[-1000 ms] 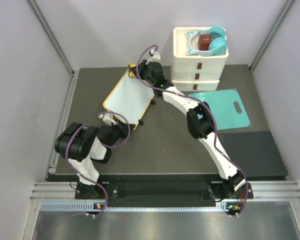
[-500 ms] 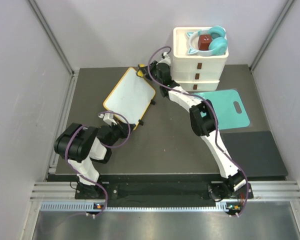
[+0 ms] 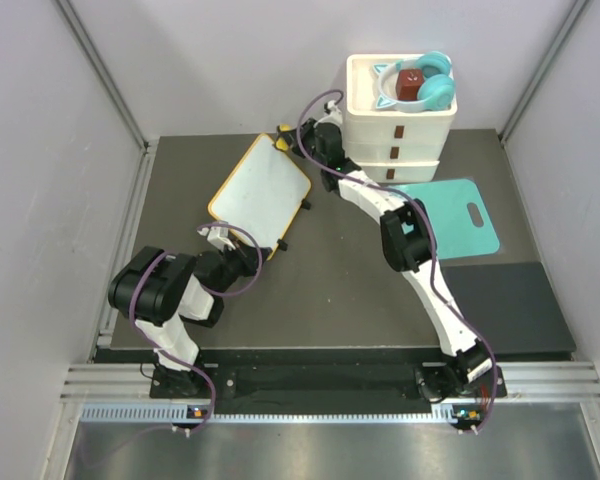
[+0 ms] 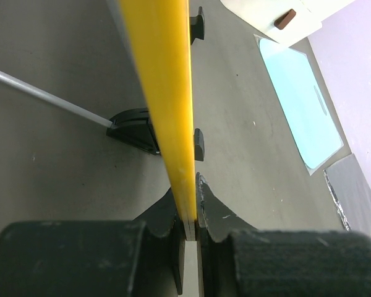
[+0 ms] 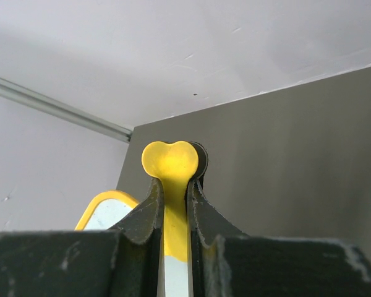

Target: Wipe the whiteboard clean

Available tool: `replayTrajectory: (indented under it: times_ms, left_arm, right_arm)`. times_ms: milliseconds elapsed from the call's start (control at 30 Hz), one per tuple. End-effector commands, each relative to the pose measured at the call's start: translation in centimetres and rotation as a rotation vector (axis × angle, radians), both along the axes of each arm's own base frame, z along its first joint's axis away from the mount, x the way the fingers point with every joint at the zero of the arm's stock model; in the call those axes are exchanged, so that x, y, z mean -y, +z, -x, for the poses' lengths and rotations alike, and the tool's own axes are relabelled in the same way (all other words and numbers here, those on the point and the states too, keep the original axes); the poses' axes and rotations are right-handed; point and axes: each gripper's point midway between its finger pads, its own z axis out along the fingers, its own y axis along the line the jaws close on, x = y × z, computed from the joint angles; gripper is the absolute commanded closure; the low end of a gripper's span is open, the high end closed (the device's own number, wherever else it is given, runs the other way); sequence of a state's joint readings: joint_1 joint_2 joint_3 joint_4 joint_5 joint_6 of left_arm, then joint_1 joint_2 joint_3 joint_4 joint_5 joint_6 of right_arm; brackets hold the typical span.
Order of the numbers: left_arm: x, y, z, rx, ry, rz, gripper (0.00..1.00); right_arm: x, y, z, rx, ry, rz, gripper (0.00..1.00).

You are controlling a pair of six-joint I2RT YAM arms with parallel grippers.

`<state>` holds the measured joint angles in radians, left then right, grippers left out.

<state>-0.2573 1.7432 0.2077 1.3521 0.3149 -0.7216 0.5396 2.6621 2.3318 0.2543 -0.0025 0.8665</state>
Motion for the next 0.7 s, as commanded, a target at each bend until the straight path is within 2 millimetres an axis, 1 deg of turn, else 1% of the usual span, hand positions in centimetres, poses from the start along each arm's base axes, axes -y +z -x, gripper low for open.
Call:
replayTrajectory:
  times_ms: [0, 100, 200, 267, 367, 400, 433, 467, 500, 567, 600, 633, 667]
  left_arm:
    - [2.2, -2.9, 3.7, -0.074, -0.191, -0.084, 1.00]
    - [2.3, -2.9, 3.8, -0.073, -0.193, -0.086, 1.00]
    - [2.2, -3.0, 3.8, -0.075, -0.191, -0.089, 1.00]
    - [2.3, -3.0, 3.9, -0.074, -0.195, -0.089, 1.00]
    - [2.4, -2.9, 3.9, -0.072, -0.196, -0.091, 1.00]
    - [2.3, -2.9, 3.9, -0.072, -0.194, -0.091, 1.00]
    - [2.4, -2.9, 3.8, -0.070, -0.196, -0.091, 1.00]
    - [2.3, -2.9, 3.8, -0.072, -0.193, -0.091, 1.00]
    - [2.4, -2.9, 3.9, -0.072, -0.196, -0.091, 1.00]
    - [2.3, -2.9, 3.8, -0.070, -0.193, -0.091, 1.00]
    - [2.3, -2.9, 3.8, -0.070, -0.193, -0.091, 1.00]
    - [2.3, -2.9, 3.8, -0.069, -0.193, -0.091, 1.00]
    - [2.3, -2.9, 3.8, -0.070, -0.188, -0.093, 1.00]
  right_arm:
    - [-3.9, 4.0, 2.4, 0.096, 0.088, -0.023, 1.00]
    - [-4.7, 5.2, 2.9, 0.137, 0.094, -0.007, 1.00]
    - [-4.7, 5.3, 2.8, 0.149, 0.082, 0.011, 1.00]
    - [-4.6, 4.7, 2.7, 0.140, 0.081, 0.022, 1.00]
    - [-5.1, 3.6, 3.2, 0.118, 0.114, 0.024, 1.00]
    - [-5.1, 2.5, 3.3, 0.102, 0.124, 0.032, 1.00]
    - [-5.3, 2.1, 3.7, 0.092, 0.143, 0.033, 1.00]
    - [-5.3, 0.8, 3.9, 0.066, 0.150, 0.046, 1.00]
    - [-5.3, 0.2, 4.2, 0.056, 0.161, 0.055, 1.00]
    - [-5.7, 0.5, 5.2, 0.061, 0.209, 0.056, 1.00]
    - [-6.0, -0.8, 6.0, 0.042, 0.231, 0.066, 1.00]
    - [-6.3, -0.3, 6.8, 0.048, 0.261, 0.072, 1.00]
    - [-6.6, -0.9, 7.4, 0.041, 0.280, 0.093, 1.00]
